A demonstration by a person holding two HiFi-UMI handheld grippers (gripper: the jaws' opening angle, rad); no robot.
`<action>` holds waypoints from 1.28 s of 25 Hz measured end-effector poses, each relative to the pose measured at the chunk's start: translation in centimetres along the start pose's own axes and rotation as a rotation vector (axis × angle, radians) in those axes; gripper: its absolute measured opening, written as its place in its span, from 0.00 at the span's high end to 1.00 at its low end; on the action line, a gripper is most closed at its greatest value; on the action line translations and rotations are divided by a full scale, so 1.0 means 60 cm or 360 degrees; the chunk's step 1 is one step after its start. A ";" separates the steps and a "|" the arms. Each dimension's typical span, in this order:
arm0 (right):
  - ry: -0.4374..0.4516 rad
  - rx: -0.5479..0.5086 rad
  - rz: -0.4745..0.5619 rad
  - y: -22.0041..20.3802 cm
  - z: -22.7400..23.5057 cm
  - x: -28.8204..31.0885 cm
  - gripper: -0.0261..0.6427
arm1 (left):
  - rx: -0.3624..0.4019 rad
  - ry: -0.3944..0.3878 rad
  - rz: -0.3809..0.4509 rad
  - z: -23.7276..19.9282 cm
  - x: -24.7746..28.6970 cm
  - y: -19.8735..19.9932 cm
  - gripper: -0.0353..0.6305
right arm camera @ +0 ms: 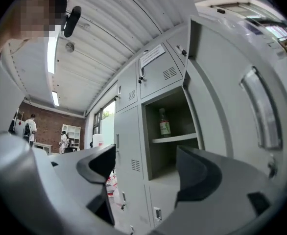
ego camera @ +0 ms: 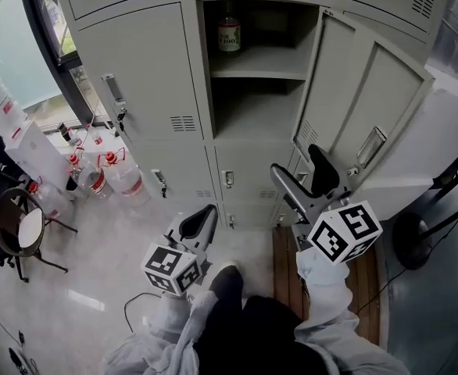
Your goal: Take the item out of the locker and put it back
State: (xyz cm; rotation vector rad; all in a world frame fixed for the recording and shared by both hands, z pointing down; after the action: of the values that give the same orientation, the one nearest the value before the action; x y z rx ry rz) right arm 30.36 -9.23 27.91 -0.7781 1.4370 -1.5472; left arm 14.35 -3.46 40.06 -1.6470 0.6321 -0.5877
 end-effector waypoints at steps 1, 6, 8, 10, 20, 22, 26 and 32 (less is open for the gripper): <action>0.0011 0.0030 -0.0010 -0.012 -0.003 -0.019 0.41 | -0.0005 -0.0005 0.0001 0.007 -0.002 -0.003 0.93; -0.0123 0.0162 -0.0095 -0.087 -0.001 -0.096 0.67 | -0.0020 -0.0007 -0.0010 0.026 -0.013 -0.017 0.93; -0.0209 0.0145 -0.0136 -0.112 0.008 -0.112 0.73 | -0.0038 0.0003 0.0002 0.028 -0.017 -0.021 0.93; -0.0278 0.0086 -0.0157 -0.127 0.018 -0.126 0.83 | -0.0059 0.0007 0.0008 0.032 -0.020 -0.030 0.93; -0.0390 -0.0084 -0.0315 -0.191 0.042 -0.166 0.96 | -0.0115 0.0015 -0.0039 0.052 -0.020 -0.077 0.93; -0.0392 -0.0091 -0.0332 -0.197 0.045 -0.169 0.96 | -0.0121 0.0022 -0.0045 0.052 -0.020 -0.081 0.93; -0.0389 -0.0091 -0.0337 -0.200 0.048 -0.171 0.96 | -0.0118 0.0029 -0.0047 0.051 -0.017 -0.081 0.93; -0.0353 -0.0066 -0.0365 -0.210 0.045 -0.167 0.96 | -0.0120 0.0033 -0.0059 0.054 -0.012 -0.086 0.93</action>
State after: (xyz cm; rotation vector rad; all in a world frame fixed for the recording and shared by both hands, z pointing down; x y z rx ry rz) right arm 34.88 -1.92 41.80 -1.1356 1.2537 -1.5478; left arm 16.47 0.04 44.64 -1.7283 0.6468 -0.6153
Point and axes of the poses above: the fingertips, and each gripper's own axes: x forward along the fingers, z to its right, y out of its top, the point moved 1 cm from there along -x, backward along the fingers, and after that the axes turned 15 degrees about -y, right-handed, at the moved point
